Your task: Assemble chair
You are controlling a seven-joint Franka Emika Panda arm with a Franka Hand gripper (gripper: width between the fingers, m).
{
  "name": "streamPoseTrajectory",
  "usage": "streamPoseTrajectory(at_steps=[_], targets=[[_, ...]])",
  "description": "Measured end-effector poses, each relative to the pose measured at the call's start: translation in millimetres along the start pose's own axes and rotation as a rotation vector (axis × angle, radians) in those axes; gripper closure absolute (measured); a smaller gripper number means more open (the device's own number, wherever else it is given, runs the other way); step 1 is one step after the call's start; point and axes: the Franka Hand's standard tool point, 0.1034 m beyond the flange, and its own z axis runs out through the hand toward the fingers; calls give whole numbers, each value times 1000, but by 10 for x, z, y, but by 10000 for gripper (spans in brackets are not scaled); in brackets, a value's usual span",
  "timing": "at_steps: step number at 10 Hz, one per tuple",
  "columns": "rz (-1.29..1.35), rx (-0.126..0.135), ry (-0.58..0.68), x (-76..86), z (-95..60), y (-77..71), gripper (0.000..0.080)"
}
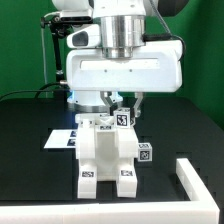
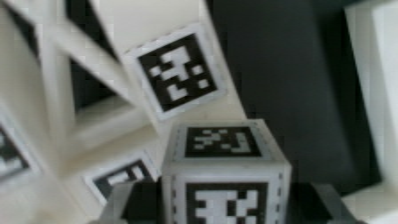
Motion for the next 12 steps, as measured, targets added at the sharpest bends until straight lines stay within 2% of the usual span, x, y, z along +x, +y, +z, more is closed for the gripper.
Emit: streamPoseTrajectory(at_steps=[2,4,5,6,7,10,12], targets=[[124,1,1,5,0,-21,515],[76,-1,0,2,2,-20,495],[5,0,-1,2,-4,-28,317],[-26,0,-1,-6,-3,-41,317],[-82,0,-1,-1,-2,-34,187],[-347,-4,-1,0,-2,-26,152],[-560,-21,-4,-31,6,-46,151]])
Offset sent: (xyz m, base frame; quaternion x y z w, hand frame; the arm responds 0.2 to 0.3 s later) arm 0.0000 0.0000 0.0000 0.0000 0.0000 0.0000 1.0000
